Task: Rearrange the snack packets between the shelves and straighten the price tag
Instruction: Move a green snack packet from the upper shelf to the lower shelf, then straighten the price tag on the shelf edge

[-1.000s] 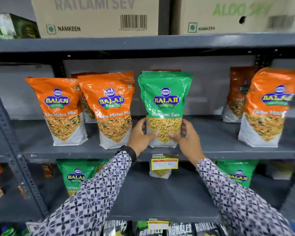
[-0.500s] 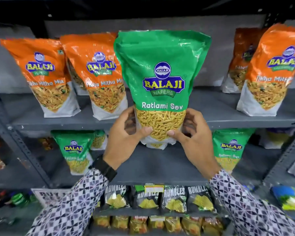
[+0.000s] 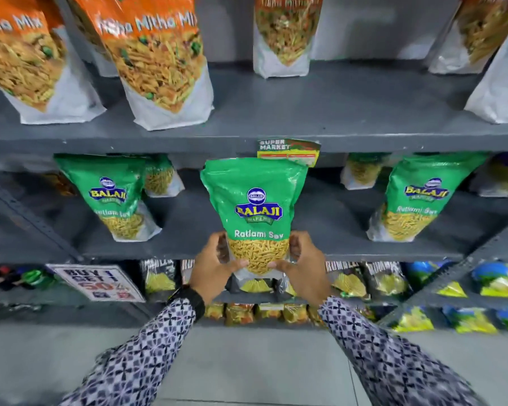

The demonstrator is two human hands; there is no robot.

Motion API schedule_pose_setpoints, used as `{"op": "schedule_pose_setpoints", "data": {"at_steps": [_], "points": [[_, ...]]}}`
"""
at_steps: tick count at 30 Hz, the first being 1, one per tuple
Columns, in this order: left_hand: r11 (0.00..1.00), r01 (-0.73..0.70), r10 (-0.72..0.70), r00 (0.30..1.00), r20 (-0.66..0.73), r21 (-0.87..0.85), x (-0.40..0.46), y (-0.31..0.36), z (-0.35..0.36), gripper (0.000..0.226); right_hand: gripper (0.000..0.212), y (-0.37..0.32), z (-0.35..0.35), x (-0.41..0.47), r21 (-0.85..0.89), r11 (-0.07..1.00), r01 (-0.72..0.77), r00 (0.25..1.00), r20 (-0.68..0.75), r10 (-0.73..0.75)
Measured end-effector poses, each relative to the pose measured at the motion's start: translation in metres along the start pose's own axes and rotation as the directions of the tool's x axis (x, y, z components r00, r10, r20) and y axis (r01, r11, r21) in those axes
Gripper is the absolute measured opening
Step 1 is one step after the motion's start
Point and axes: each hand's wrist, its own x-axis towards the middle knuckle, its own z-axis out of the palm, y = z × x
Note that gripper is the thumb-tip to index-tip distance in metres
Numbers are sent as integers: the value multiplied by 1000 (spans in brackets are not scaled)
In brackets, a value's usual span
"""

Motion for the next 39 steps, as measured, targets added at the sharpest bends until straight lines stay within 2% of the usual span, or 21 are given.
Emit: {"op": "schedule_pose_setpoints", "data": {"at_steps": [6,13,22,24,26,30,34,36,39], "points": [[999,41,-41,999,-1,33,64,-5,17,65,58,11,9,61,-104,992,-75,997,-19,74],[997,33,-33,999,-9,75,111,-12,37,61,57,24,8,101,-177,980,-91,995,-62,82],[996,26,-26,1000,1,87,110,-20,42,68,62,34,14,98,-197,973,-117,990,-98,99],[997,20,-19,1000,-3,76,102,-16,38,72,66,30,11,91,-188,975,-119,984,-155,90],[999,15,-13,999,-46,43,88,-7,32,71,60,19,5,79,-159,982,-106,973,-220,69],[999,-4,0,997,-78,-47,54,23,8,53,38,-18,-16,47,-45,998,49,977,-203,-57],[974,-184,163,975,-151,-135,24,71,-29,33,29,-81,-41,23,5,957,291,940,-185,-285],[941,-307,264,929,-261,-140,16,103,-52,28,32,-119,-47,23,14,918,397,902,-193,-387],[875,-471,364,794,-486,-114,14,145,-93,20,33,-172,-42,41,-6,822,569,801,-222,-556]]}}
